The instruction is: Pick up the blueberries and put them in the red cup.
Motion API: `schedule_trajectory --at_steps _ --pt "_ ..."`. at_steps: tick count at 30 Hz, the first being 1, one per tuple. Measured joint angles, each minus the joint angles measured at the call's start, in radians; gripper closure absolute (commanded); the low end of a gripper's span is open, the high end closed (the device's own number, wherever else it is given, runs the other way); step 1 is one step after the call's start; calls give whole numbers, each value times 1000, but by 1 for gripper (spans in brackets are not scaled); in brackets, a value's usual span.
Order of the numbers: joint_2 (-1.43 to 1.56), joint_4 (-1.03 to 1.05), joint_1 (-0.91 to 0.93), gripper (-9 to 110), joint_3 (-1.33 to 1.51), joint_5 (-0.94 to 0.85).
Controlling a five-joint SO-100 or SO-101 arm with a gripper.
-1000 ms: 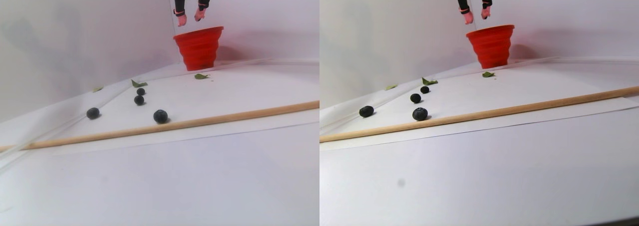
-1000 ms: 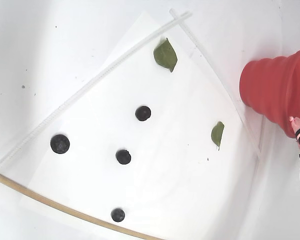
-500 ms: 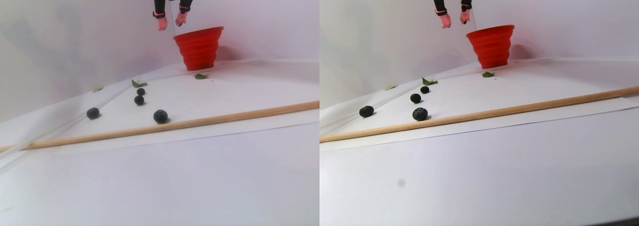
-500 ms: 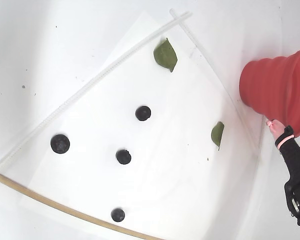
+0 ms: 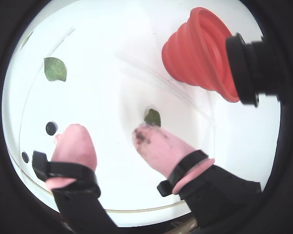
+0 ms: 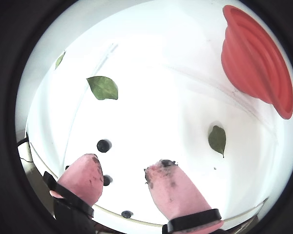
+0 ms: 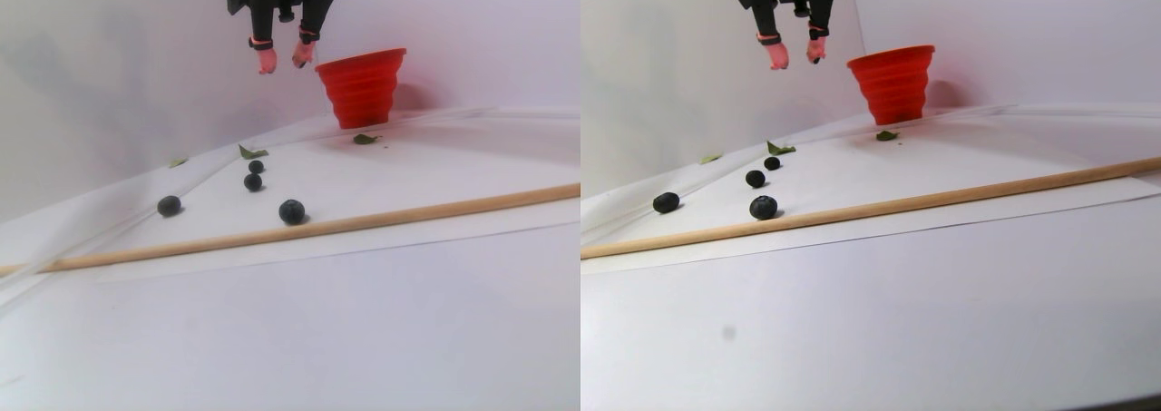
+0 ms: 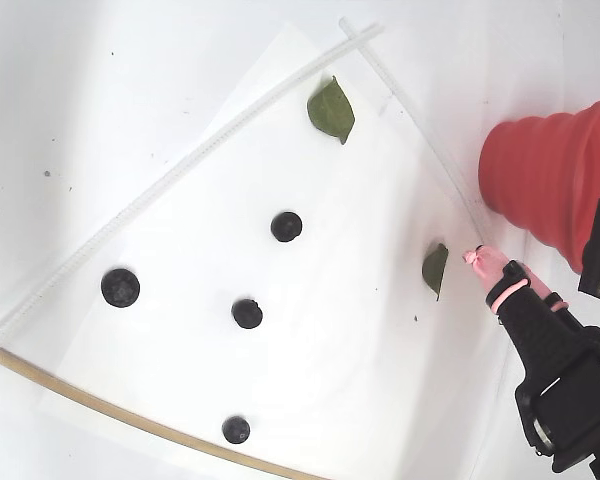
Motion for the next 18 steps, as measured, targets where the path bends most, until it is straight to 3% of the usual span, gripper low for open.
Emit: schedule_trajectory --at_steps 18 --pt "60 0 -72 84 138 -31"
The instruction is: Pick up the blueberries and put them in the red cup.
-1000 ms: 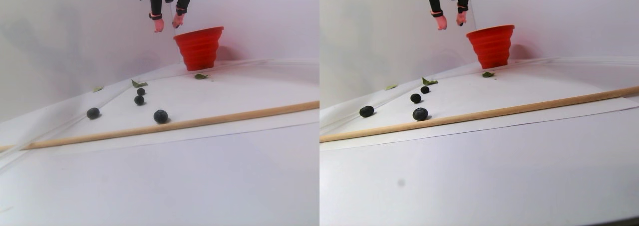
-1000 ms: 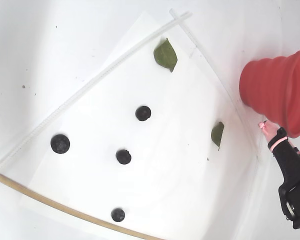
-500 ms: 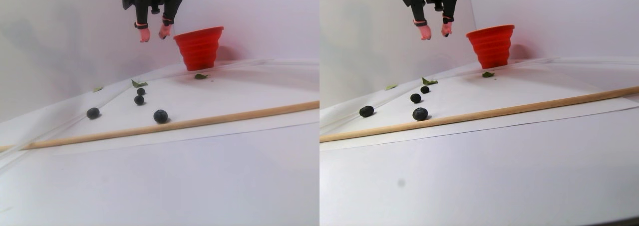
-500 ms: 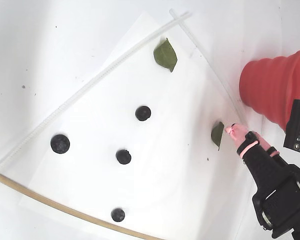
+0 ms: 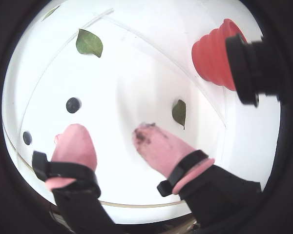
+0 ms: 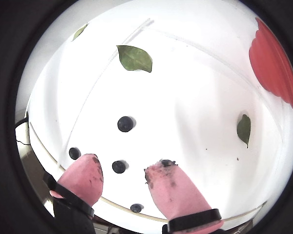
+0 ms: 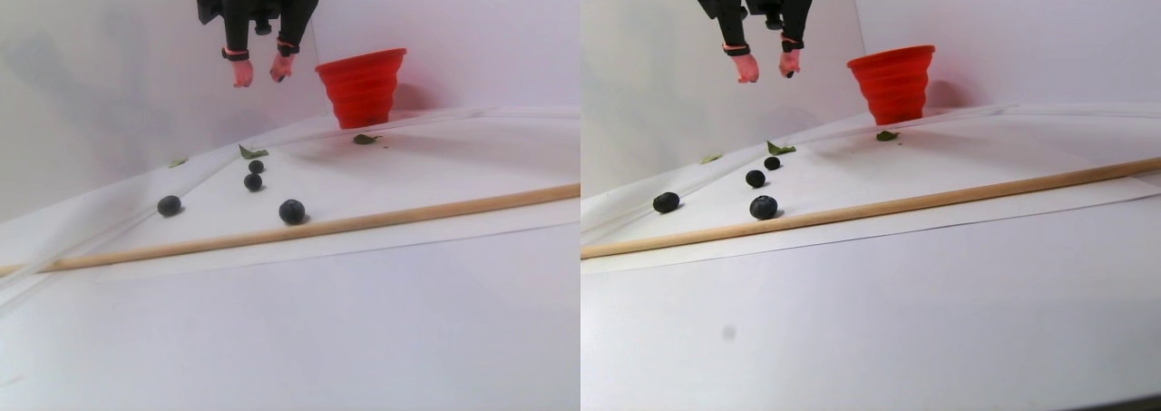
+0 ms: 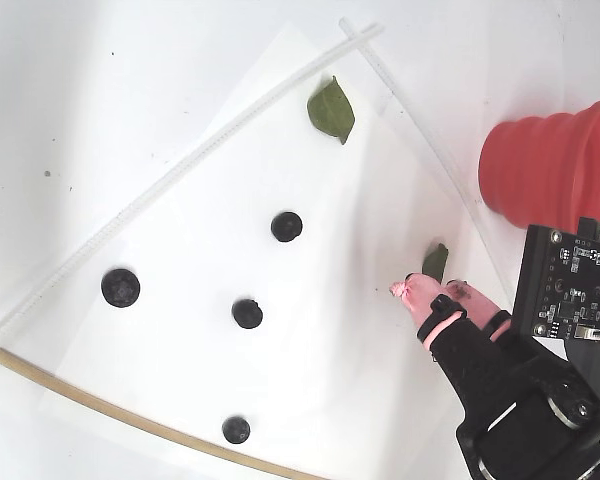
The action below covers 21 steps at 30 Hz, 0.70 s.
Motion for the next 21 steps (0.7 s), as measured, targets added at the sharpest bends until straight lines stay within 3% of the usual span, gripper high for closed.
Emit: schedule_trajectory --at_steps 21 --pt "-11 -114 -34 84 101 -18"
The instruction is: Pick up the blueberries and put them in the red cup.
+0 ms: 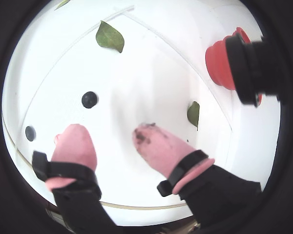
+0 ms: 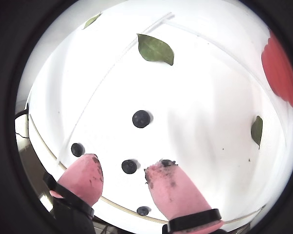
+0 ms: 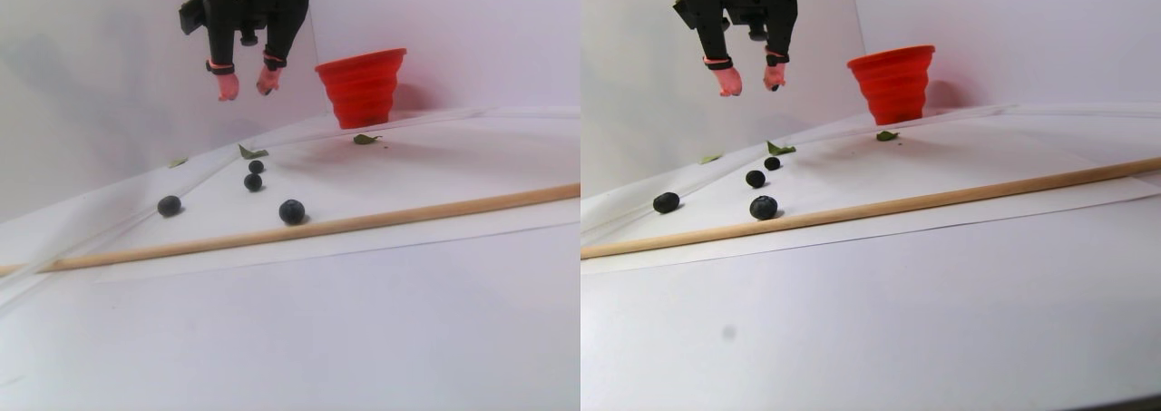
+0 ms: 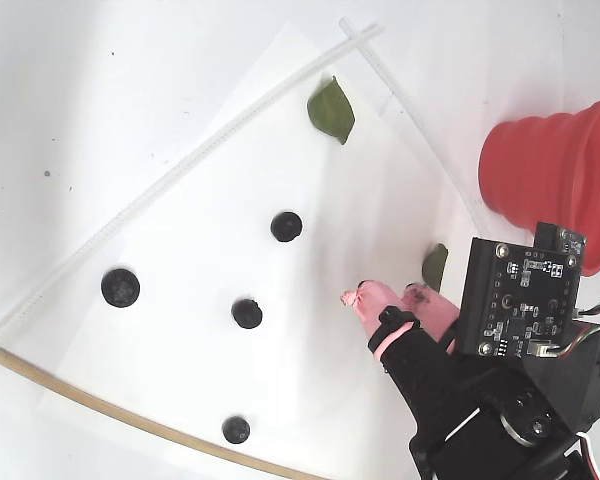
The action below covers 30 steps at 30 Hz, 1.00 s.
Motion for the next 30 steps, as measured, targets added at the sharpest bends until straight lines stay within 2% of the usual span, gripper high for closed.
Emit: schedule_trajectory --at_steps 30 --pt "-291 -253 -3 84 2 -21"
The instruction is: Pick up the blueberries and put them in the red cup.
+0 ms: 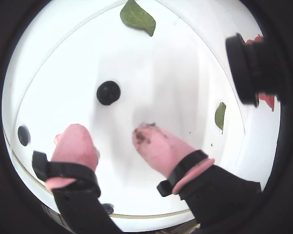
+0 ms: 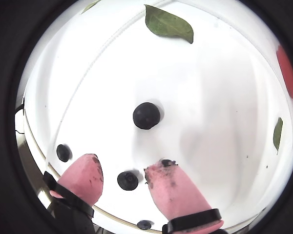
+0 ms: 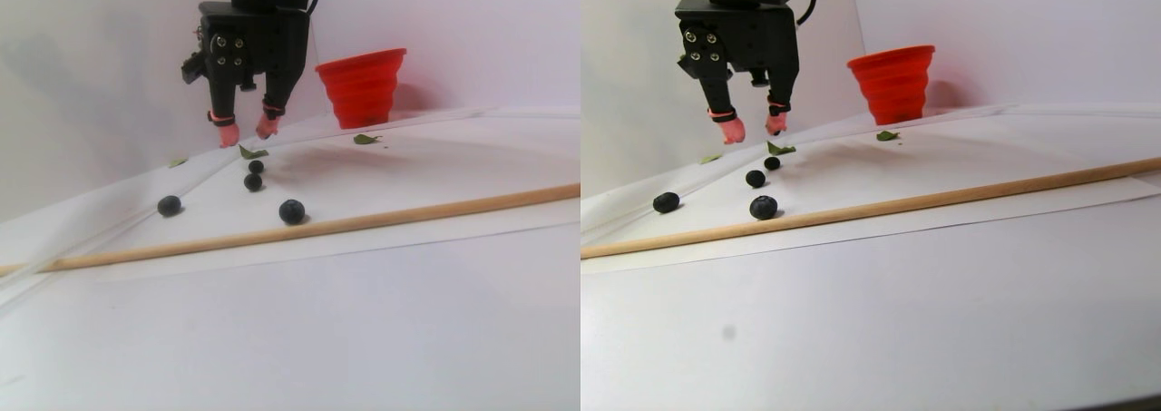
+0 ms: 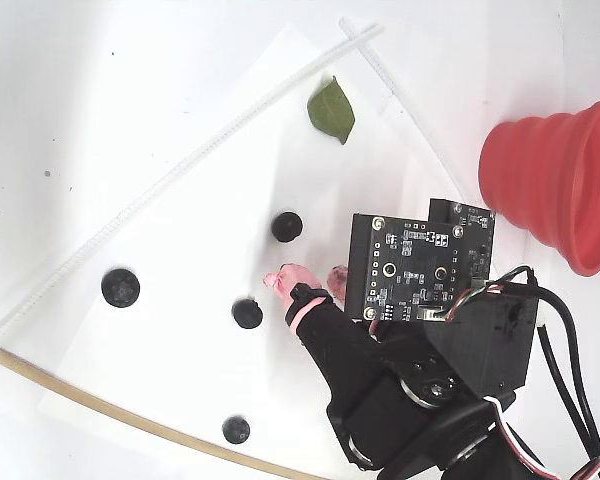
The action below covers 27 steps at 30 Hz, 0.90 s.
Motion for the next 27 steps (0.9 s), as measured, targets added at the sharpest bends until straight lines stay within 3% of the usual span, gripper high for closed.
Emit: schedule_trajectory --at_steps 27 --pt "-249 -190 0 83 -112 -9"
